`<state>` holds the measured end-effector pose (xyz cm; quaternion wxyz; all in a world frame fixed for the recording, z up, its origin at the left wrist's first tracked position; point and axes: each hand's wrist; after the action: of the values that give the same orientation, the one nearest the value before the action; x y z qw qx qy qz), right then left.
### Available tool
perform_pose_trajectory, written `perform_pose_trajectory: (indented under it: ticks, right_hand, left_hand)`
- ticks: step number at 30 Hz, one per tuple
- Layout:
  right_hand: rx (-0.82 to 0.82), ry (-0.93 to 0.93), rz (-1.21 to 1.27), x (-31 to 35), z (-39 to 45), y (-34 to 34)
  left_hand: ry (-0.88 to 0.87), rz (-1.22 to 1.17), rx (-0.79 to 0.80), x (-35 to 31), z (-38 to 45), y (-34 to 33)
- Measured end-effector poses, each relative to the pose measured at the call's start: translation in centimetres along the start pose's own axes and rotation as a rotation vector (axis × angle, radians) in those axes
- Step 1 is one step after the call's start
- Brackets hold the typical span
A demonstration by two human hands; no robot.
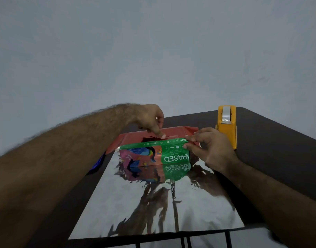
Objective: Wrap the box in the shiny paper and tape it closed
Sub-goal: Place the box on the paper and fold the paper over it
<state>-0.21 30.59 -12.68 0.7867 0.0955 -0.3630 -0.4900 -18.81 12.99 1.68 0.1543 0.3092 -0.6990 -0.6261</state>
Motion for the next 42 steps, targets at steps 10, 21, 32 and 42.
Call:
perform_pose_trajectory:
  ticks: [10, 21, 32, 42]
  right_hand:
    - [0.000, -0.010, -0.023, 0.3, 0.0, -0.1]
    - [-0.065, 0.072, -0.220, 0.5, 0.4, 1.8]
    - [-0.168, -0.400, -0.144, -7.9, 0.0, 8.3]
    - [-0.144, -0.388, -0.132, -7.6, 0.4, 7.7]
  left_hand:
    - [0.044, -0.148, -0.069, 0.6, -0.1, -1.8]
    - [-0.113, -0.315, -0.246, -2.8, -0.3, -1.1]
    - [0.055, -0.760, -0.244, -13.3, 7.2, -4.1]
    - [0.279, -0.649, 0.059, -17.0, 9.2, -4.2]
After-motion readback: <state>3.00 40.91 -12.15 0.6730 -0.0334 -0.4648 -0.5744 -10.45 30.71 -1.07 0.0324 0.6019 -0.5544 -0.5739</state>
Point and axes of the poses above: each hand's wrist, its own z-axis towards the middle knuckle, its own y-axis out of the back of the hand, x = y × z, and after that the axes turned 3 degrees about z, right-handed
